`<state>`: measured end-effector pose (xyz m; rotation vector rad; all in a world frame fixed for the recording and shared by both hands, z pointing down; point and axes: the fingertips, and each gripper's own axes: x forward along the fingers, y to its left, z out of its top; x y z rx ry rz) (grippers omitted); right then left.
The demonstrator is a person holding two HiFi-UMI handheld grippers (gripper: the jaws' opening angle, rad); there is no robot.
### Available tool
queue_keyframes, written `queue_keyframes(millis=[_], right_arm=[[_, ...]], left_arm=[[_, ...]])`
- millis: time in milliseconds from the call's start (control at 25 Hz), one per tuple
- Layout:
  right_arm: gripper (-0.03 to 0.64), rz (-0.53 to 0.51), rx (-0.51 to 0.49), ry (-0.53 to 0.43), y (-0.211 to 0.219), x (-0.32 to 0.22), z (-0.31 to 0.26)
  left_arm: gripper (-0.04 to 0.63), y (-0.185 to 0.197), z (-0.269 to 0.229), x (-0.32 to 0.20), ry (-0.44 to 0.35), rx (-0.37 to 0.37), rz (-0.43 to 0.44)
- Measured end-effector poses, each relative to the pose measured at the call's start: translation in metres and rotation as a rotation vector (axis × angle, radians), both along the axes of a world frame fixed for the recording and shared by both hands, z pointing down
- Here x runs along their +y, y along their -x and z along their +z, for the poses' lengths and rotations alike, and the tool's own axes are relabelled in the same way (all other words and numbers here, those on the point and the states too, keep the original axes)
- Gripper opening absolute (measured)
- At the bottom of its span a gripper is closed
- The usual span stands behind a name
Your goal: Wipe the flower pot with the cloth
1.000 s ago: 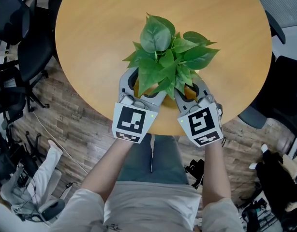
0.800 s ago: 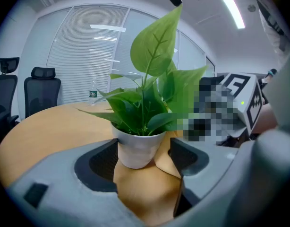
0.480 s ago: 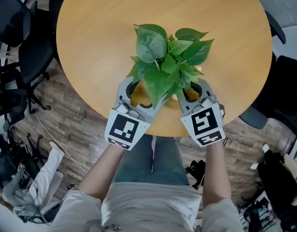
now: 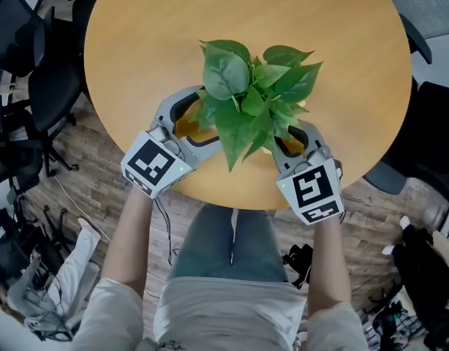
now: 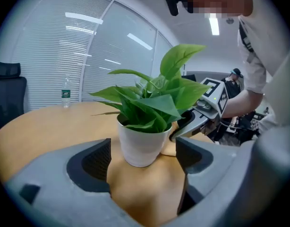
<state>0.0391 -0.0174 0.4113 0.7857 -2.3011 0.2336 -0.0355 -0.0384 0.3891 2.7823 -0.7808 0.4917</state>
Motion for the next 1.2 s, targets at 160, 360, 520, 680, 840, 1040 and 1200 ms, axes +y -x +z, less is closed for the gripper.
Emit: queue_keyframes(millis=[160,360,520,680,840,1040,1200], right_arm=[[0.052,-0.006,0.007,0.002,0.0,0.0,0.0],[0.052,0.002,0.005,0.006,0.0,-0.002,0.001],[0.054,0.005,0.005,0.008,0.0,-0.003,0.001],[0.054,0.006,0.003,0.012,0.0,-0.003,0.001],[0.052,0.01,0.003,0.012,0.0,-0.003,0.002],[0.052,0.017,0.015,0.003,-0.005,-0.004,0.0],[0.052,0.082,0.025,-0.014,-0.024,-0.02,-0.002]], left_arm=[[0.483,-0.009,-0.006,-0.007,-0.004,0.059,0.103],[0.486,-0.014,-0.015,-0.013,-0.016,0.132,0.199],[0.486,-0.018,-0.022,-0.018,-0.026,0.182,0.266],[0.486,-0.026,-0.022,-0.019,-0.019,0.192,0.337],[0.48,-0.03,-0.022,-0.02,-0.014,0.213,0.358],[0.461,-0.029,-0.022,-0.02,0.003,0.229,0.354],[0.46,-0.029,-0.023,-0.021,-0.005,0.236,0.355]])
